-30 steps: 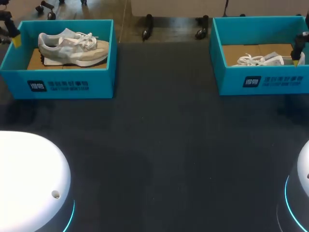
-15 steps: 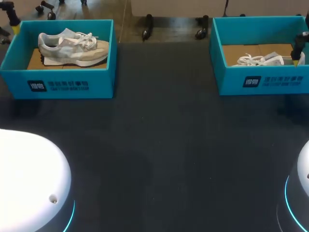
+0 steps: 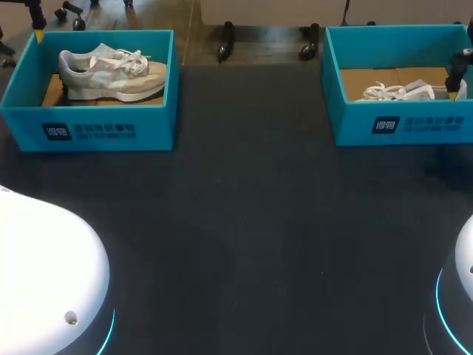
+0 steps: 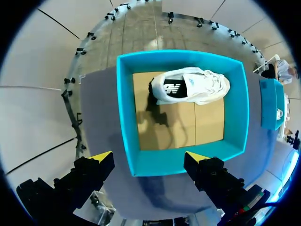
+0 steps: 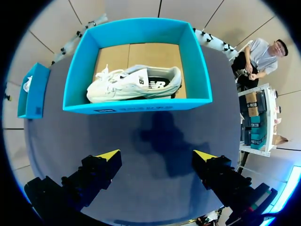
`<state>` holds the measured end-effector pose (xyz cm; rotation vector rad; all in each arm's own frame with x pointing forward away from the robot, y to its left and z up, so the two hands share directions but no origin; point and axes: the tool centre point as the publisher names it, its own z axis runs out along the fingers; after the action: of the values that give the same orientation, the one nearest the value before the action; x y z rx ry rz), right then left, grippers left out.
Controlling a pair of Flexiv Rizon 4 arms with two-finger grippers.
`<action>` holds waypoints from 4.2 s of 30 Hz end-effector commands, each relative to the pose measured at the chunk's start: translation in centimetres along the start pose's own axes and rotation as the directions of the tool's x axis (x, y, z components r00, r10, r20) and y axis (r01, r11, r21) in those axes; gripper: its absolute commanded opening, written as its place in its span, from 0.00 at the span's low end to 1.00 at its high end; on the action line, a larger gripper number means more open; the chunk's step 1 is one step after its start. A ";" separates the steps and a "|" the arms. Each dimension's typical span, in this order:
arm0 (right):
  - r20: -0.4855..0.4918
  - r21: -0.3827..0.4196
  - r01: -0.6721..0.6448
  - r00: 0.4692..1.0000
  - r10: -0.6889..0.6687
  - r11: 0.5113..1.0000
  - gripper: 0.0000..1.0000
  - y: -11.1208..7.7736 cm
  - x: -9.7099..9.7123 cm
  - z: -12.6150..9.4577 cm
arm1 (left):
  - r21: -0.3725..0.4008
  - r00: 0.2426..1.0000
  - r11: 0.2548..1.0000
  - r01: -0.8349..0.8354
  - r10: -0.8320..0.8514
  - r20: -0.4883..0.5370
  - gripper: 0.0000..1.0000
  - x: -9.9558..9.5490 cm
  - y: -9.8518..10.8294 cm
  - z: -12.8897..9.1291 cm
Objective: Take the shoe out of the shoebox, open the shoe tongue, remove and reinsert the insole, then place the shoe into the shoebox
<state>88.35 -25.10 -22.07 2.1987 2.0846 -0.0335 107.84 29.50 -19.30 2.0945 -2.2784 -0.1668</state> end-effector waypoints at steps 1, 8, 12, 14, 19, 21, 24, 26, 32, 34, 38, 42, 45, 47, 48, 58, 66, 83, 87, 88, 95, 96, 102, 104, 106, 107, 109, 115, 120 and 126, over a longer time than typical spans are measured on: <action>0.000 0.000 0.000 1.000 0.000 1.000 1.00 0.0 0.0 0.0 | -0.018 1.000 1.000 -0.002 0.002 0.001 1.00 -0.1 -0.3 -0.2; 0.000 0.000 0.000 1.000 0.000 1.000 1.00 0.0 0.0 0.0 | 0.032 0.999 0.999 0.012 -0.013 0.036 1.00 -0.3 -4.3 2.6; 0.000 0.000 0.000 1.000 0.000 1.000 1.00 0.0 0.0 0.0 | 0.041 0.994 0.999 -0.008 0.004 0.110 1.00 0.2 -6.3 4.4; 0.000 0.000 0.000 1.000 0.000 1.000 1.00 0.0 0.0 0.0 | 0.051 0.995 0.999 -0.012 0.007 0.100 1.00 0.4 -7.1 4.9; 0.000 0.000 0.000 1.000 0.000 1.000 1.00 0.0 0.0 0.0 | 0.047 0.997 0.998 -0.036 0.033 0.064 1.00 0.7 -8.2 5.6; 0.000 0.000 0.000 1.000 0.000 1.000 1.00 0.0 0.0 0.0 | 0.047 0.997 0.998 -0.036 0.033 0.064 1.00 0.7 -8.2 5.6; 0.000 0.000 0.000 1.000 0.000 1.000 1.00 0.0 0.0 0.0 | 0.047 0.997 0.998 -0.036 0.033 0.064 1.00 0.7 -8.2 5.6; 0.000 0.000 0.000 1.000 0.000 1.000 1.00 0.0 0.0 0.0 | 0.047 0.997 0.998 -0.036 0.033 0.064 1.00 0.7 -8.2 5.6; 0.000 0.000 0.000 1.000 0.000 1.000 1.00 0.0 0.0 0.0 | 0.108 0.995 0.994 -0.037 0.027 0.095 1.00 1.2 -10.2 6.3; 0.000 0.000 0.000 1.000 0.000 1.000 1.00 0.0 0.0 0.0 | 0.112 0.996 0.993 -0.033 0.024 0.088 1.00 1.4 -10.6 7.1; 0.000 0.000 0.000 1.000 0.000 1.000 1.00 0.0 0.0 0.0 | 0.129 0.995 0.991 -0.037 0.025 0.092 1.00 1.9 -10.9 8.5; 0.000 0.000 0.000 1.000 0.000 1.000 1.00 0.0 0.0 0.0 | 0.126 0.996 0.992 -0.005 -0.007 0.094 1.00 2.0 -11.4 9.8; 0.000 0.000 0.000 1.000 0.000 1.000 1.00 0.0 0.0 0.0 | 0.128 0.995 0.992 0.018 -0.030 0.092 1.00 1.9 -11.8 10.5; 0.000 0.000 0.000 1.000 0.000 1.000 1.00 0.0 0.0 0.0 | 0.133 0.995 0.990 0.034 -0.047 0.093 1.00 1.8 -12.1 11.0; 0.000 0.000 0.000 1.000 0.000 1.000 1.00 0.0 0.0 0.0 | 0.132 0.995 0.991 0.034 -0.046 0.092 1.00 1.8 -12.3 11.3; 0.000 0.000 0.000 1.000 0.000 1.000 1.00 0.0 0.0 0.0 | 0.093 0.993 0.993 0.077 -0.084 0.078 1.00 1.8 -13.2 13.3; 0.000 0.000 0.000 1.000 0.000 1.000 1.00 0.0 0.0 0.0 | 0.074 0.992 0.992 0.106 -0.111 0.066 1.00 2.1 -13.9 14.8; 0.000 0.000 0.000 1.000 0.000 1.000 1.00 0.0 0.0 0.0 | 0.034 0.992 0.992 0.124 -0.124 0.018 0.98 1.8 -13.6 17.0; 0.000 0.000 0.000 1.000 0.000 1.000 1.00 0.0 0.0 0.0 | 0.028 0.992 0.992 0.123 -0.124 0.011 0.94 1.9 -13.5 17.4; 0.000 0.000 0.000 1.000 0.000 1.000 1.00 0.0 0.0 0.0 | 0.029 0.992 0.992 0.123 -0.124 0.010 0.92 1.9 -13.5 17.4; 0.000 0.000 0.000 1.000 0.000 1.000 1.00 0.0 0.0 0.0 | 0.023 0.992 0.992 0.122 -0.122 -0.008 0.85 2.0 -13.2 17.9; 0.000 0.000 0.000 1.000 0.000 1.000 1.00 0.0 0.0 0.0 | 0.021 0.992 0.992 0.123 -0.123 -0.011 0.85 2.1 -13.1 18.0; 0.000 0.000 0.000 1.000 0.000 1.000 1.00 0.0 0.0 0.0 | 0.016 0.991 0.991 0.136 -0.135 -0.023 0.77 1.9 -12.9 18.4; 0.000 0.000 0.000 1.000 0.000 1.000 1.00 0.0 0.0 0.0 | 0.019 0.990 0.990 0.140 -0.140 -0.028 0.71 1.8 -12.9 18.5; 0.000 0.000 0.000 1.000 0.000 1.000 1.00 0.0 0.0 0.0 | 0.021 0.989 0.989 0.143 -0.142 -0.036 0.70 1.7 -13.0 18.6; 0.000 0.000 0.000 1.000 0.000 1.000 1.00 0.0 0.0 0.0 | 0.021 0.989 0.989 0.144 -0.143 -0.037 0.70 1.6 -13.0 18.6; 0.000 0.000 0.000 1.000 0.000 1.000 1.00 0.0 0.0 0.0 | 0.023 0.989 0.989 0.144 -0.143 -0.045 0.71 1.5 -13.0 18.4; 0.000 0.000 0.000 1.000 0.000 1.000 1.00 0.0 0.0 0.0 | 0.040 0.990 0.990 0.136 -0.134 -0.047 0.72 1.6 -13.1 17.9; 0.000 0.000 0.000 1.000 0.000 1.000 1.00 0.0 0.0 0.0 | 0.049 0.992 0.991 0.124 -0.122 -0.038 0.65 1.8 -13.4 17.6; 0.000 0.000 0.000 1.000 0.000 1.000 1.00 0.0 0.0 0.0 | 0.022 0.991 0.992 0.127 -0.127 -0.036 0.32 1.9 -13.5 18.3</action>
<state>88.35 -25.10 -22.07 2.1987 2.0846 -0.0336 118.13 27.27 -38.55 2.2704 -2.1702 -0.0481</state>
